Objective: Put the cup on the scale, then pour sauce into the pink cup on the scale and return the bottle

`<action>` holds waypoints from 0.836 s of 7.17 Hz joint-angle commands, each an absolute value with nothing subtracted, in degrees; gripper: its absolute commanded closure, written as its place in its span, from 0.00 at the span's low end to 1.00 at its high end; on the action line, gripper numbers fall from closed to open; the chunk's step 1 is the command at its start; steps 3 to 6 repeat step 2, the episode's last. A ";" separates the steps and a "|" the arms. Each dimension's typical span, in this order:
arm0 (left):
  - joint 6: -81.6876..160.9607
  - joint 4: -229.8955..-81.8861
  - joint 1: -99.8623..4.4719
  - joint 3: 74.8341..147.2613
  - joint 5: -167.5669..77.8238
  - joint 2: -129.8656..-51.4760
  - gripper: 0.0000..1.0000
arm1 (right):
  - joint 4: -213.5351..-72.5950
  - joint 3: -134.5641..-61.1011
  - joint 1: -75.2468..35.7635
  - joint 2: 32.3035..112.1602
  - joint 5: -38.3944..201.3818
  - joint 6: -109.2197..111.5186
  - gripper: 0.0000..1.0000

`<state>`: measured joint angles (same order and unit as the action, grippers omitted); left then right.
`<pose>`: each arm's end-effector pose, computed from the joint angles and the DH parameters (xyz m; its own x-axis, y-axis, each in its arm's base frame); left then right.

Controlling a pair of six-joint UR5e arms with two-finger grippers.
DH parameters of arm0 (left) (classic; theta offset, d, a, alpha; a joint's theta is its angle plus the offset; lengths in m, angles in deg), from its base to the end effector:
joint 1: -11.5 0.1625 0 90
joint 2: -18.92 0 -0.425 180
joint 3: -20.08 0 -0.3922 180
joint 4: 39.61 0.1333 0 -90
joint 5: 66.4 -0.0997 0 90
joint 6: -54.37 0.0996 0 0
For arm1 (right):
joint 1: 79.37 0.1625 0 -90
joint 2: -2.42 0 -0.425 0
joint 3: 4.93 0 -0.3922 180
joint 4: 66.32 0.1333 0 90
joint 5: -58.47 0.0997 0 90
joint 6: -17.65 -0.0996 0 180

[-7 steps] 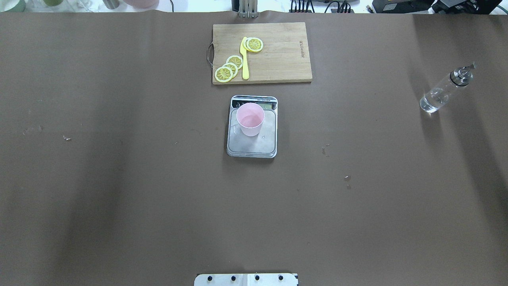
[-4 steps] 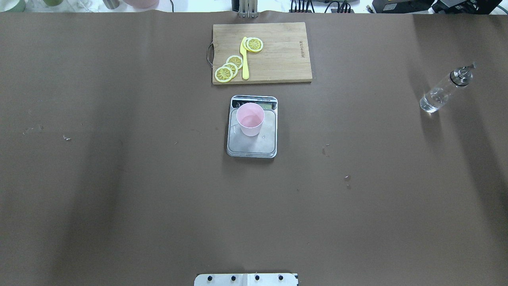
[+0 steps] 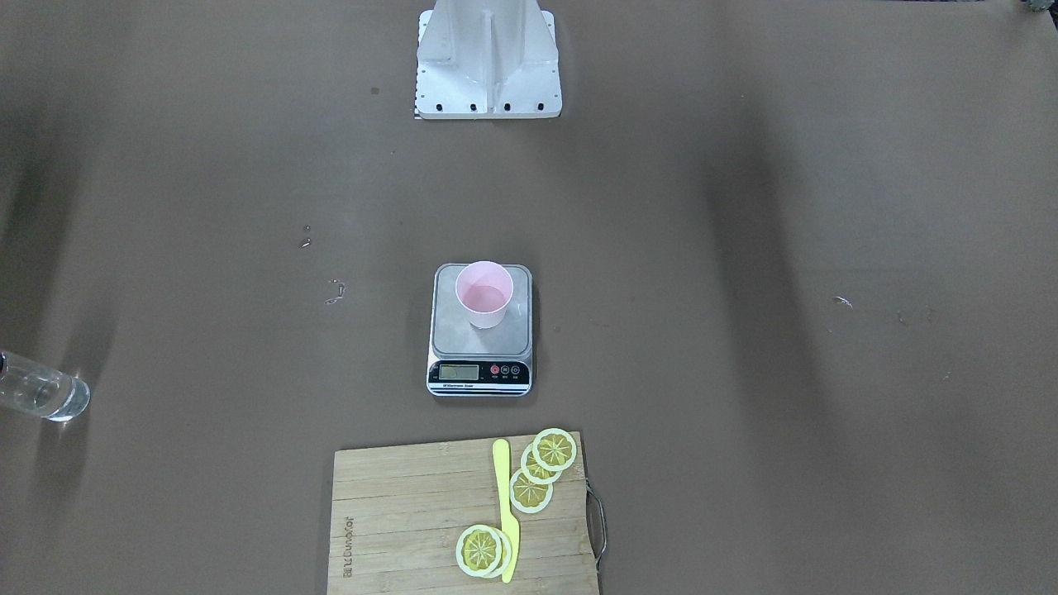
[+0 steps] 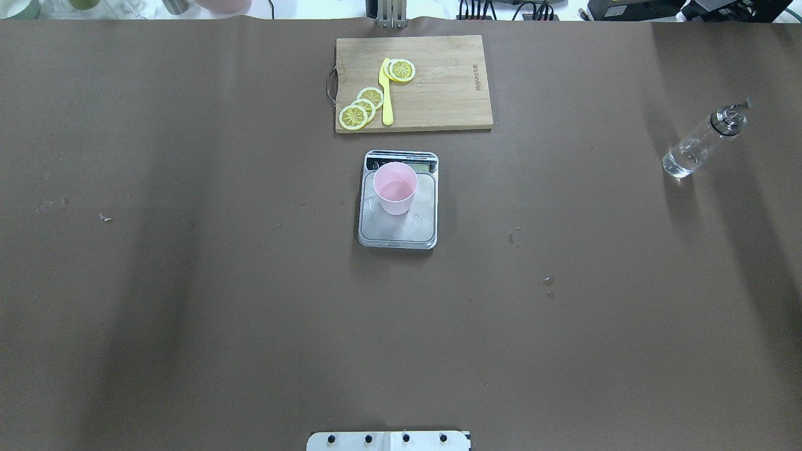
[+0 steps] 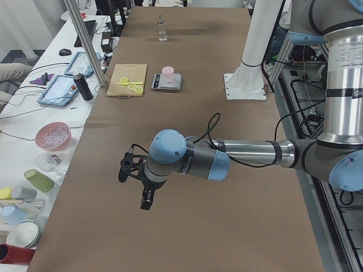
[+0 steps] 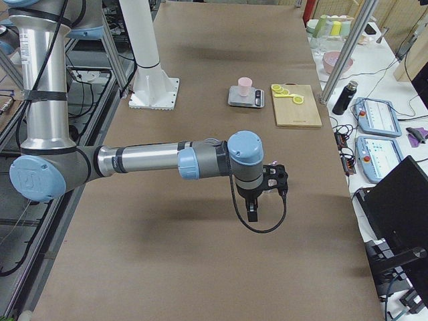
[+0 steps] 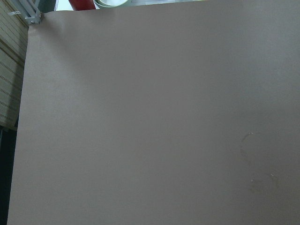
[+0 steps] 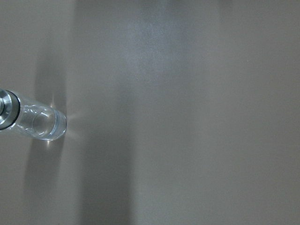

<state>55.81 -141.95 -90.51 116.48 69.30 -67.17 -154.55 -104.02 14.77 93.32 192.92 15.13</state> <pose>-0.1599 -0.4537 0.6112 0.7261 0.0576 -0.6852 0.1830 0.9444 0.2733 0.0989 -0.4861 0.5844 0.7169 -0.0260 0.6967 -0.1027 0.9845 0.1425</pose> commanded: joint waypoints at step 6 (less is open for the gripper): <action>55.77 -143.41 -90.89 116.49 69.21 -66.51 0.02 | -157.11 -104.15 14.76 93.48 192.95 15.10 0.00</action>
